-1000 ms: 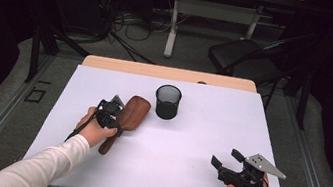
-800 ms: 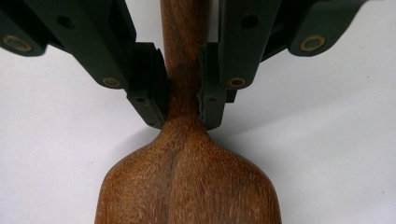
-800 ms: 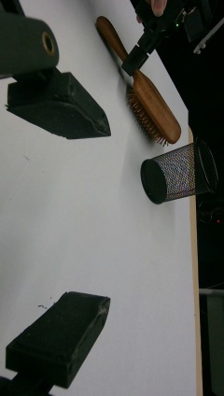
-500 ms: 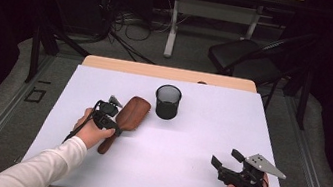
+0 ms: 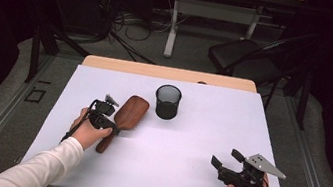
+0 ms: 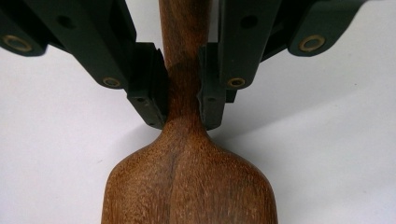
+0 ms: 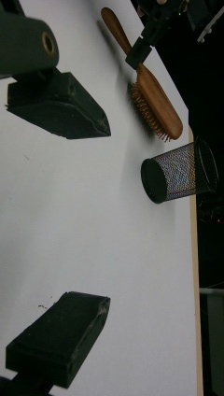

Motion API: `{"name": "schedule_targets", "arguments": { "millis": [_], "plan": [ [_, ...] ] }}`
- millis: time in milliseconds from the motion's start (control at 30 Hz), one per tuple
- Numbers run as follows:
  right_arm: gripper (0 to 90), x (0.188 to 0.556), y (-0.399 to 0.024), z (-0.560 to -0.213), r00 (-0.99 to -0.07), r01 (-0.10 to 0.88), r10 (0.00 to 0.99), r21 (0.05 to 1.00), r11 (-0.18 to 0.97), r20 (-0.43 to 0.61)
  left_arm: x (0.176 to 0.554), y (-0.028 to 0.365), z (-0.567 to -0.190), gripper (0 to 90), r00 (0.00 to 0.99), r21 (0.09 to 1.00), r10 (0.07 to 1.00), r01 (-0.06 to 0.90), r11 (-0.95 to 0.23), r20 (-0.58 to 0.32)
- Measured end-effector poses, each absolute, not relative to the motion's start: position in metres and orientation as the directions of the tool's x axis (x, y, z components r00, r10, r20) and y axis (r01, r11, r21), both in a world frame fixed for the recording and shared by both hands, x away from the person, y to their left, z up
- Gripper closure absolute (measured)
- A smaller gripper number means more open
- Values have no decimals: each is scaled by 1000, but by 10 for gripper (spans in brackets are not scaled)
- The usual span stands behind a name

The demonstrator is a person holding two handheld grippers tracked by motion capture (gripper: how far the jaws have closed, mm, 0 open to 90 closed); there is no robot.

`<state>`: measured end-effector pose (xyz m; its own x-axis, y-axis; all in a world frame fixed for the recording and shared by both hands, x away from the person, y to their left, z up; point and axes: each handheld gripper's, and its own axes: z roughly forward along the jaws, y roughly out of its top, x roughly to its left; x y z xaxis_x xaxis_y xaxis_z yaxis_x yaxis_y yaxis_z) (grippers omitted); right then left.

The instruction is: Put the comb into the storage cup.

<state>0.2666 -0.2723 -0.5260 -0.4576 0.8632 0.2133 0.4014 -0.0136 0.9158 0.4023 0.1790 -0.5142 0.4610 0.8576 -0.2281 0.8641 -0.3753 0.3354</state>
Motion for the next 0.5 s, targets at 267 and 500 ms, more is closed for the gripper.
{"name": "schedule_targets", "arguments": {
  "millis": [267, 500],
  "plan": [
    [147, 267, -272, -526, -459, 401, 863, 916, -10, 210, 401, 185, -509, 732, 450, 351, 863, 866, -358, -230],
    [147, 267, -272, -526, -460, 404, 863, 915, -6, 209, 400, 186, -506, 731, 458, 371, 858, 857, -357, -232]
  ]
}}
